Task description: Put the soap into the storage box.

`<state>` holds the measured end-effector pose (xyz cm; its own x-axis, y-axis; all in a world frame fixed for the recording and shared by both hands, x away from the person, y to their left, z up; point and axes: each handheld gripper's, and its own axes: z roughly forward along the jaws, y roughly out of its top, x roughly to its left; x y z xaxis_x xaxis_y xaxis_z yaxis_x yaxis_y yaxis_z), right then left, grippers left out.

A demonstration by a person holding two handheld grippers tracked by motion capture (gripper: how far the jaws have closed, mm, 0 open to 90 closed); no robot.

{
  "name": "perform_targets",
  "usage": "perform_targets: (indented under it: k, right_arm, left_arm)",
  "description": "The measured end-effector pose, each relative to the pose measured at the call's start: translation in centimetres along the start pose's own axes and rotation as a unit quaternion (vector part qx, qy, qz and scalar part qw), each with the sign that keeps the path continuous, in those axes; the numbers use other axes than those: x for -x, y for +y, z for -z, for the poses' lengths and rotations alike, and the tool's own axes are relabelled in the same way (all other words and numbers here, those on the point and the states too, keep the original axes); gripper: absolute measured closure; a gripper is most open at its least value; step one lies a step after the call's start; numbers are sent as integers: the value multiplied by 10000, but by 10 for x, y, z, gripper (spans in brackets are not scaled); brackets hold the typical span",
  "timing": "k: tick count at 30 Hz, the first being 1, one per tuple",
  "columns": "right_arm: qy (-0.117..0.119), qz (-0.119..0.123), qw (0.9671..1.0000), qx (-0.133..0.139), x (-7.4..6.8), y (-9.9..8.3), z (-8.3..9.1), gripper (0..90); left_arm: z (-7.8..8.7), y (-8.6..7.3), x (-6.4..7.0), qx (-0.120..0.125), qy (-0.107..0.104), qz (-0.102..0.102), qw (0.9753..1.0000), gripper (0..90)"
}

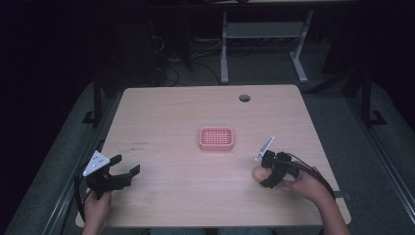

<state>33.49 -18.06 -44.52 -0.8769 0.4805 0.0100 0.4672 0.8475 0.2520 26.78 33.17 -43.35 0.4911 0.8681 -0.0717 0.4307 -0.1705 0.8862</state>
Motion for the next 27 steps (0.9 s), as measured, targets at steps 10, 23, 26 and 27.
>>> perform_targets:
  k: [10, 23, 26, 27]
  right_arm:
    - [8, 3, 10000, 4, 0, 0, 0, 311]
    - [2, 346, 9994, -40, -5, 1, 2, 321]
    - [-66, 393, 9992, 81, -5, 3, 8, 321]
    - [-79, 393, 9991, 110, -5, 4, 10, 321]
  left_arm:
    - [0, 0, 0, -4, -1, -2, 10000, 143]
    - [0, 0, -1, -4, 14, -10, 10000, 143]
    - [0, 0, -1, -2, 18, -13, 10000, 143]
    - [0, 0, -1, 5, 13, -12, 10000, 143]
